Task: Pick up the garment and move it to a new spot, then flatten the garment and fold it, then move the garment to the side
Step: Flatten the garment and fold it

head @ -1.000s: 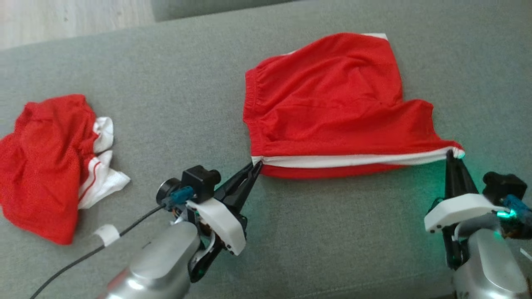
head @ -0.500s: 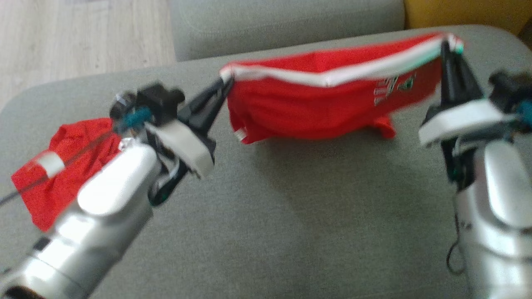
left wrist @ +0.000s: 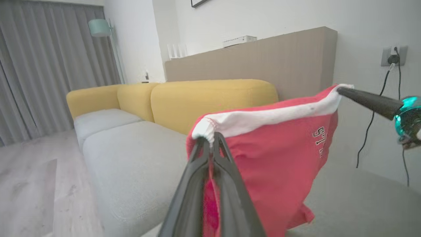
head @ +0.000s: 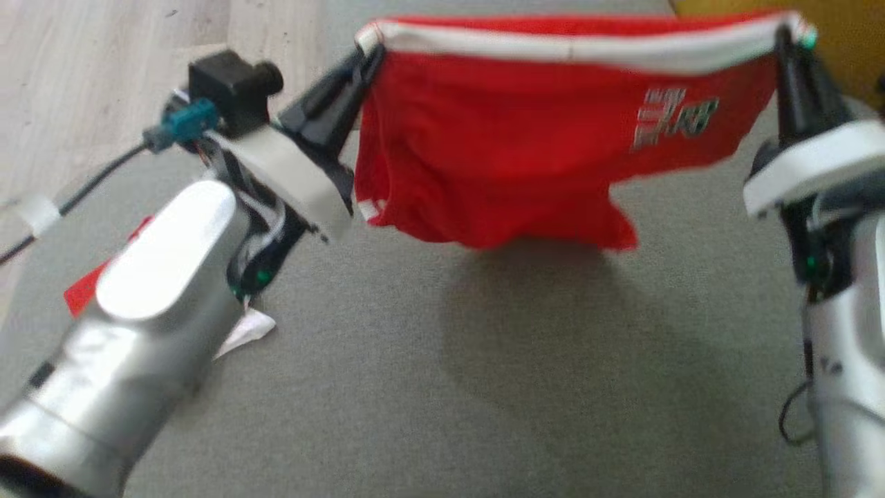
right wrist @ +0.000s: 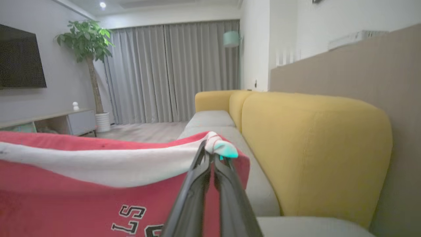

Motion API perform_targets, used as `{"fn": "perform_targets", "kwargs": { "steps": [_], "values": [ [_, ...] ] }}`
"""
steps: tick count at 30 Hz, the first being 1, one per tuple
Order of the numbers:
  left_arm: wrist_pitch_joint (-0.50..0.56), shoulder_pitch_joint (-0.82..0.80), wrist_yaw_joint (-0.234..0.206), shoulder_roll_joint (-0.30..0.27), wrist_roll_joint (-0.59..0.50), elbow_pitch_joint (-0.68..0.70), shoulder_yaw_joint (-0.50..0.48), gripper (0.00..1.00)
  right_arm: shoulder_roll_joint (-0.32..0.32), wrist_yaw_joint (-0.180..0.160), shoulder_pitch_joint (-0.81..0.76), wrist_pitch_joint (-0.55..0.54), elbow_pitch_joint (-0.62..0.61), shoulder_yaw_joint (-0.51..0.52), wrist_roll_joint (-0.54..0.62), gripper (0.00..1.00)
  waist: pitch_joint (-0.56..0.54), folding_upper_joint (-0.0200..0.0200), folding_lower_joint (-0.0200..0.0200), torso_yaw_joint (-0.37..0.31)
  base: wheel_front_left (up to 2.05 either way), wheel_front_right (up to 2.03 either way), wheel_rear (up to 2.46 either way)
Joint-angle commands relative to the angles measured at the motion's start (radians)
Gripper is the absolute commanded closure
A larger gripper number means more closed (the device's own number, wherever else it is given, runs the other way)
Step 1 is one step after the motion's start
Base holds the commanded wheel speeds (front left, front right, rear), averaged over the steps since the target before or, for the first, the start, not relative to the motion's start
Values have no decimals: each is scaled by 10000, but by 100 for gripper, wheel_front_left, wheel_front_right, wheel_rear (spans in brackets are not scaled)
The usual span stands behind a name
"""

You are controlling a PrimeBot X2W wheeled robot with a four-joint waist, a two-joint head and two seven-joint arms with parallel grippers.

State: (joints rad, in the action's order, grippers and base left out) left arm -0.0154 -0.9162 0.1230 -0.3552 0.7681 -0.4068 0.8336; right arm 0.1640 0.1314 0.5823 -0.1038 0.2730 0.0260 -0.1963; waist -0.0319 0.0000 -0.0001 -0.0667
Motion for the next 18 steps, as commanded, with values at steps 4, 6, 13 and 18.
{"fn": "perform_targets", "kwargs": {
  "steps": [4, 6, 13, 18],
  "values": [
    [517, 230, -98, -575, 463, 886, -473, 100, 220, -7, -572, -586, -804, -234, -270, 100, 172, 0, 1, 109, 0, 0, 0],
    [687, 313, -195, -698, 479, 1046, -444, 100, 335, -7, -641, -806, -975, -288, -262, 100, 392, 0, 1, 113, 0, 0, 0],
    [905, -1368, -330, -741, 330, 287, -928, 100, 313, -7, 1404, -1353, -796, -643, 327, 100, 2486, 0, 1, -234, 0, 0, 0],
    [75, -3178, -463, -403, -16, -1545, -1468, 100, -409, -7, 3997, -531, 1520, -274, 934, 100, 3346, 0, 1, -640, 0, 0, 0]
  ]
}}
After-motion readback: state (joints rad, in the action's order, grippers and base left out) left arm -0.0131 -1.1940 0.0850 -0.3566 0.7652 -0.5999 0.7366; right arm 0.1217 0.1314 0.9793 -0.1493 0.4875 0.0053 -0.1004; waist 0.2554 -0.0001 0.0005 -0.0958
